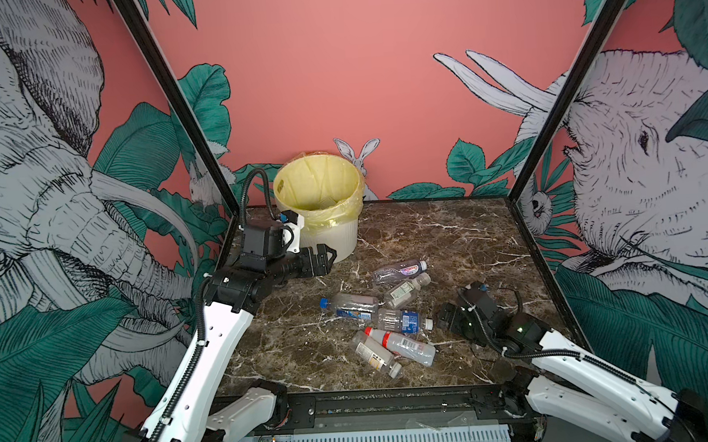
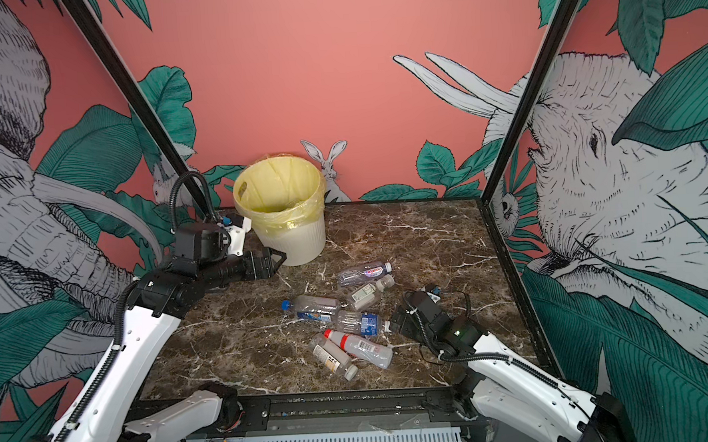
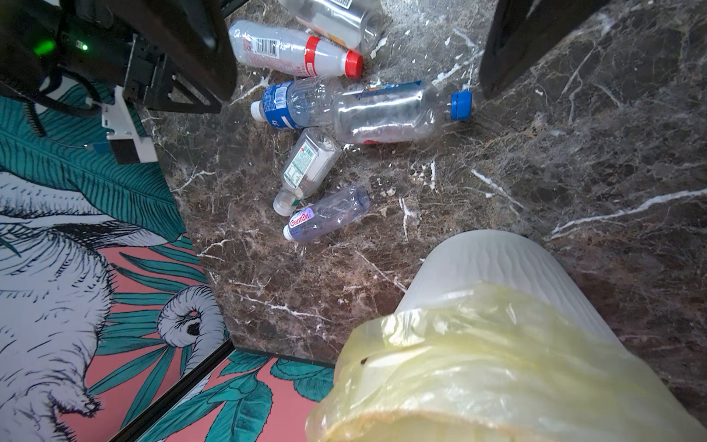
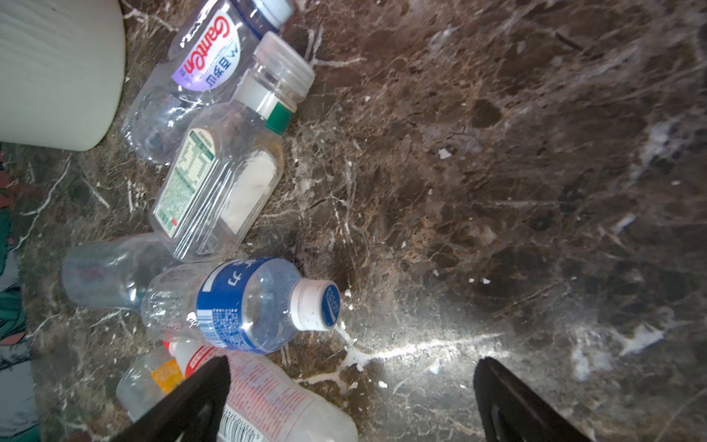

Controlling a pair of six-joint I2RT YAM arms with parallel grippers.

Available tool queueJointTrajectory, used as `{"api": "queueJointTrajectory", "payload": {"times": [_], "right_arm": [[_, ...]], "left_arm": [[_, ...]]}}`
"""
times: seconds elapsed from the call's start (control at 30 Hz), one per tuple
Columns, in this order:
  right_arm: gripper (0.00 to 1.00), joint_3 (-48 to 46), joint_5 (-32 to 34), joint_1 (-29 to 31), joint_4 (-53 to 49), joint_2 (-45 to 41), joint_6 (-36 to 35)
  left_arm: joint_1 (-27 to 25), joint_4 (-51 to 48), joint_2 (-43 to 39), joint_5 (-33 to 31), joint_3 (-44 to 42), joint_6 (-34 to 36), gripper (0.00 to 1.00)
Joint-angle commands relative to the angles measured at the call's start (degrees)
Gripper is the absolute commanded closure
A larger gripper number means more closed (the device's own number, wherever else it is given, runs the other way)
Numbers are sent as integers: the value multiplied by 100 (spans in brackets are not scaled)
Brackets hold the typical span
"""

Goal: Throw the plastic bottles in the bin
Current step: 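Withdraw the left arm from the bin toward the bottle pile, then reach the right gripper to the orange-labeled clear bottle nearest the robot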

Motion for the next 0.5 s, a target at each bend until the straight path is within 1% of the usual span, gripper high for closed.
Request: {"api": "queueJointTrajectory", "payload": {"times": [0.0, 0.07, 0.13, 0.37, 0.47], "right_arm": [[1, 50, 552, 325, -285, 92, 820], [1, 90, 706, 578, -94, 174, 920], [1, 235, 814, 782, 7, 357, 870], [1, 1155, 1296, 1574, -42, 1305, 438], [1, 1468, 1393, 1843, 84, 1651, 190]], "left_arm": [[-97, 261, -249, 133, -417, -163, 1], [-133, 293, -316, 163, -630, -179, 1], [-146, 283, -355, 200, -805, -163, 1], [-159, 358, -631, 220, -1437, -118, 1], [-148, 383, -761, 212, -1710, -118, 1]]}}
